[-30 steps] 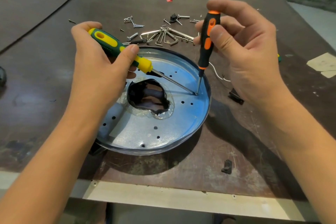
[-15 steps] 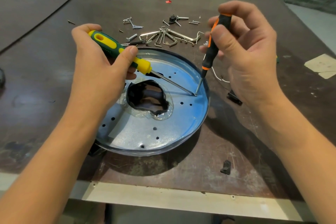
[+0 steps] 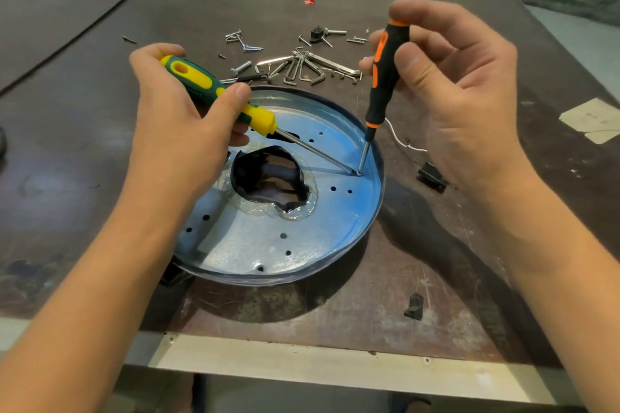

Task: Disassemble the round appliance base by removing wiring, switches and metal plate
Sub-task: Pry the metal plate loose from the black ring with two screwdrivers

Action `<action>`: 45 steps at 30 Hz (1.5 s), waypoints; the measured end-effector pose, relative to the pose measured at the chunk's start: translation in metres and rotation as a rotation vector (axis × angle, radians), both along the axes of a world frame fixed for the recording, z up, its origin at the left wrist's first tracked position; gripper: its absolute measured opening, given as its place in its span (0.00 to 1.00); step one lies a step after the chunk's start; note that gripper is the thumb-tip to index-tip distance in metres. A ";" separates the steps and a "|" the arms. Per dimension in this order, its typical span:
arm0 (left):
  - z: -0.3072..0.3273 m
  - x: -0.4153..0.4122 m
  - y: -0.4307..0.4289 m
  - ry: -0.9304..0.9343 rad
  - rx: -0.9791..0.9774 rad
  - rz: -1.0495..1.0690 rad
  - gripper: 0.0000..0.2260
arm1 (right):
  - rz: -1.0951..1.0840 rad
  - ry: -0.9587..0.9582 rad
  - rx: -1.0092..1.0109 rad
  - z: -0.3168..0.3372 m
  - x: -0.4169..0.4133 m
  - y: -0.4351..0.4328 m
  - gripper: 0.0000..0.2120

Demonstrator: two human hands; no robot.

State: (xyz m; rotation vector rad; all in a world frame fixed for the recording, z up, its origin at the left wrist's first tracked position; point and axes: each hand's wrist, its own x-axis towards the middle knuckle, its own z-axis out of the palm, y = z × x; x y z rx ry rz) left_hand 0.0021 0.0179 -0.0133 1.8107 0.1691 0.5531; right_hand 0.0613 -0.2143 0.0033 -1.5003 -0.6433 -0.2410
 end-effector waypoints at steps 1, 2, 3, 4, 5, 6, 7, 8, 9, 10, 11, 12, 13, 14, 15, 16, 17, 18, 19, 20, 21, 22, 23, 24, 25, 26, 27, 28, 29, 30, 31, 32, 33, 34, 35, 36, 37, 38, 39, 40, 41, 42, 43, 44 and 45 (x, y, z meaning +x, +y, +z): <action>0.000 0.000 0.000 -0.001 -0.002 0.000 0.20 | 0.018 0.020 0.007 0.000 0.000 -0.001 0.14; 0.000 0.000 0.000 -0.002 -0.003 0.001 0.20 | 0.032 0.046 0.019 -0.001 -0.001 -0.001 0.14; 0.000 0.001 0.000 -0.002 -0.002 0.003 0.20 | 0.046 0.069 0.030 -0.001 -0.002 -0.001 0.14; 0.000 0.000 0.000 -0.001 0.000 0.004 0.20 | 0.051 0.081 0.028 -0.002 -0.004 0.001 0.13; 0.000 0.000 0.000 0.000 0.003 0.004 0.20 | 0.040 0.076 0.011 -0.002 -0.005 0.004 0.13; 0.000 0.000 0.000 0.000 0.006 0.004 0.20 | 0.014 0.052 -0.013 -0.002 -0.006 0.006 0.15; 0.000 0.000 -0.001 0.000 0.010 0.004 0.20 | -0.016 0.019 -0.033 -0.002 -0.006 0.007 0.16; 0.000 0.000 -0.001 0.000 0.011 0.003 0.20 | -0.042 -0.004 -0.041 -0.002 -0.005 0.007 0.17; 0.001 0.000 -0.001 0.000 0.010 0.003 0.20 | -0.058 -0.015 -0.044 -0.002 -0.002 0.006 0.18; 0.001 0.000 -0.001 0.002 0.008 0.003 0.20 | -0.063 -0.021 -0.050 -0.001 0.000 0.004 0.18; 0.001 0.000 -0.001 0.004 0.006 0.002 0.20 | -0.056 -0.023 -0.059 -0.001 0.002 0.003 0.18; 0.001 0.000 -0.001 0.006 0.006 0.002 0.20 | -0.040 -0.018 -0.071 -0.001 0.003 0.001 0.18; 0.001 0.000 -0.001 0.006 0.006 0.000 0.20 | -0.018 -0.008 -0.075 -0.001 0.005 -0.001 0.18; 0.002 0.000 -0.001 0.006 0.005 -0.002 0.20 | 0.004 0.001 -0.074 -0.001 0.005 -0.002 0.18; 0.002 0.000 -0.001 0.005 0.004 -0.004 0.20 | 0.018 0.007 -0.071 -0.001 0.005 -0.003 0.18; 0.001 0.000 -0.001 0.003 0.001 -0.005 0.20 | 0.018 0.011 -0.065 0.000 0.005 -0.004 0.17; 0.001 0.000 -0.001 0.001 0.001 -0.006 0.20 | 0.008 0.016 -0.056 0.000 0.005 -0.004 0.16; 0.001 0.000 -0.001 -0.001 0.002 -0.006 0.20 | -0.003 0.016 -0.045 0.000 0.003 -0.002 0.15; 0.001 0.000 -0.001 -0.003 0.005 -0.006 0.20 | -0.012 0.005 -0.037 0.000 0.002 -0.001 0.13; 0.001 0.000 -0.001 -0.005 0.007 -0.007 0.20 | -0.025 -0.016 -0.038 0.001 0.000 0.001 0.11; 0.001 0.000 -0.001 -0.007 0.006 -0.008 0.20 | -0.051 -0.044 -0.043 0.002 -0.001 0.002 0.10; 0.001 0.000 -0.001 -0.010 0.003 -0.009 0.20 | -0.085 -0.075 -0.049 0.003 0.000 0.003 0.10; 0.001 0.000 -0.001 -0.011 0.001 -0.007 0.20 | -0.111 -0.100 -0.050 0.005 0.000 0.003 0.10; 0.001 0.000 0.000 -0.012 0.002 -0.005 0.20 | -0.119 -0.115 -0.045 0.005 0.002 0.002 0.11; 0.001 0.000 0.000 -0.012 0.005 0.000 0.20 | -0.109 -0.123 -0.039 0.004 0.003 0.001 0.12; 0.001 0.000 0.001 -0.016 0.006 0.003 0.20 | -0.088 -0.130 -0.035 0.004 0.003 0.000 0.14; 0.000 0.001 0.001 -0.021 0.007 0.000 0.20 | -0.065 -0.132 -0.032 0.002 0.003 -0.002 0.15; -0.001 0.001 0.001 -0.027 0.009 -0.006 0.20 | -0.044 -0.126 -0.028 0.001 0.003 -0.003 0.16; -0.002 0.002 0.001 -0.032 0.014 -0.010 0.20 | -0.023 -0.116 -0.018 0.000 0.002 -0.002 0.15; -0.003 0.002 0.001 -0.036 0.019 -0.010 0.20 | -0.009 -0.112 -0.006 0.000 0.001 -0.001 0.13; -0.003 0.002 0.001 -0.039 0.022 -0.009 0.20 | -0.009 -0.117 -0.002 0.001 -0.001 0.001 0.11; -0.004 0.003 0.001 -0.041 0.023 -0.009 0.20 | -0.027 -0.126 -0.010 0.002 -0.002 0.002 0.09; -0.004 0.003 0.001 -0.044 0.022 -0.010 0.20 | -0.063 -0.141 -0.025 0.004 -0.003 0.003 0.08; -0.004 0.003 0.001 -0.046 0.021 -0.012 0.20 | -0.099 -0.165 -0.037 0.005 -0.002 0.004 0.08; -0.005 0.003 0.002 -0.049 0.020 -0.014 0.20 | -0.121 -0.186 -0.039 0.005 -0.001 0.003 0.09; -0.005 0.004 0.002 -0.052 0.019 -0.017 0.20 | -0.127 -0.193 -0.033 0.003 0.000 0.002 0.09; -0.005 0.004 0.002 -0.054 0.018 -0.018 0.20 | -0.119 -0.182 -0.020 0.002 0.000 0.000 0.10; -0.005 0.004 0.002 -0.053 0.017 -0.020 0.20 | -0.105 -0.158 -0.001 0.000 0.001 -0.001 0.11; -0.005 0.004 0.002 -0.052 0.015 -0.021 0.20 | -0.089 -0.129 0.016 -0.001 0.001 -0.002 0.12; -0.005 0.004 0.002 -0.049 0.012 -0.021 0.20 | -0.078 -0.106 0.024 0.000 0.000 -0.002 0.12; -0.005 0.004 0.002 -0.047 0.010 -0.021 0.20 | -0.072 -0.099 0.018 0.000 0.000 -0.001 0.11; -0.004 0.003 0.002 -0.044 0.008 -0.020 0.20 | -0.078 -0.112 0.000 0.001 -0.001 0.001 0.09; -0.004 0.003 0.002 -0.041 0.006 -0.018 0.20 | -0.100 -0.135 -0.020 0.003 -0.002 0.003 0.08; -0.004 0.002 0.001 -0.035 0.004 -0.016 0.20 | -0.130 -0.160 -0.034 0.004 -0.002 0.004 0.09; -0.003 0.001 0.001 -0.029 0.004 -0.013 0.20 | -0.150 -0.179 -0.040 0.005 -0.001 0.004 0.11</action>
